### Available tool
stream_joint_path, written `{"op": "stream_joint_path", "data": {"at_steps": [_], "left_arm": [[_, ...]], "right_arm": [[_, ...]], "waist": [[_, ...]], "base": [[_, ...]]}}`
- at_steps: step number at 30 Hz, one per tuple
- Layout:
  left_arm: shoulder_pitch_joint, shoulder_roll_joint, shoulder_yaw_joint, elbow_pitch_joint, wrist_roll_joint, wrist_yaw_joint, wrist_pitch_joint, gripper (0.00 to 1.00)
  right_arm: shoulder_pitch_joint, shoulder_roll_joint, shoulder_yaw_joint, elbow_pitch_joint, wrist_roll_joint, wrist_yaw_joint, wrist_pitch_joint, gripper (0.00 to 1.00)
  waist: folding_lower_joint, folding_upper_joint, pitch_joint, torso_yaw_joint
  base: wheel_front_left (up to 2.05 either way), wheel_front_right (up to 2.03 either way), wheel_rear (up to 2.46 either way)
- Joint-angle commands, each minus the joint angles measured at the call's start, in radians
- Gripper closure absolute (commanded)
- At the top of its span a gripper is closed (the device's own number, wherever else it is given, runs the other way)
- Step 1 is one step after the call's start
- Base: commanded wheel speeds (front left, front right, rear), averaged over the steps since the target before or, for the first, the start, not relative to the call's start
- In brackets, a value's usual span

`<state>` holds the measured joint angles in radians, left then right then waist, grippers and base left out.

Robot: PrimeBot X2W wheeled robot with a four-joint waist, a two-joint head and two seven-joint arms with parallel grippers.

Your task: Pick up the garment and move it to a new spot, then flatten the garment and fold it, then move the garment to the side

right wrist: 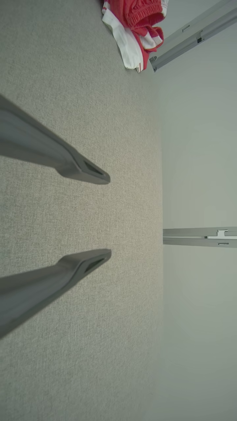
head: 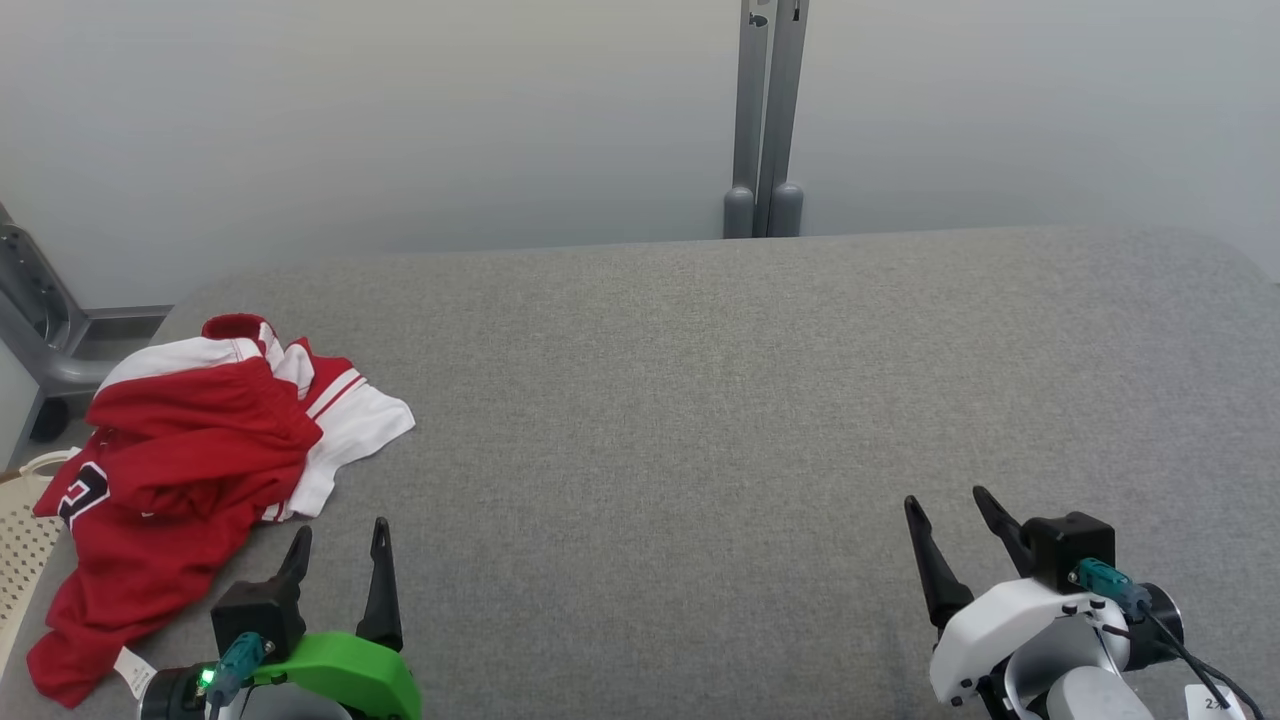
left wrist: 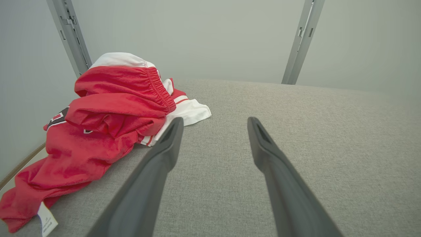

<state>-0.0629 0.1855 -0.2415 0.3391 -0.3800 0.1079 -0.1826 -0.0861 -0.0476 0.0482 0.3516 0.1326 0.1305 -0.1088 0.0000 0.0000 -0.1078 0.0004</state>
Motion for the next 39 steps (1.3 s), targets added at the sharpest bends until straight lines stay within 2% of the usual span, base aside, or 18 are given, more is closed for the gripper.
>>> {"op": "stream_joint_path", "data": {"at_steps": [1,21,27,39], "left_arm": [[-0.008,0.011,-0.004,0.003,0.019,0.008,-0.008,0.00],[-0.016,0.018,-0.012,0.007,-0.001,0.012,-0.012,0.00],[-0.010,0.021,-0.019,0.012,-0.004,0.011,-0.009,0.00],[0.007,0.047,-0.022,-0.008,-0.012,0.018,0.016,0.00]], "right_arm": [[-0.009,-0.005,0.003,0.004,-0.023,0.000,-0.010,0.00],[-0.009,-0.004,0.008,0.010,-0.021,0.000,-0.017,0.00],[0.002,-0.004,0.007,0.006,-0.018,0.000,-0.017,0.00],[0.004,-0.004,0.026,0.020,0.013,0.000,-0.033,0.00]], "waist": [[0.0000,0.0000,-0.001,0.000],[0.0000,0.0000,0.001,0.022],[0.0000,0.0000,0.001,0.078],[0.0000,0.0000,-0.011,0.259]], "base": [[0.00,0.00,0.00],[0.00,0.00,0.00],[0.00,0.00,0.00],[0.00,0.00,0.00]]}}
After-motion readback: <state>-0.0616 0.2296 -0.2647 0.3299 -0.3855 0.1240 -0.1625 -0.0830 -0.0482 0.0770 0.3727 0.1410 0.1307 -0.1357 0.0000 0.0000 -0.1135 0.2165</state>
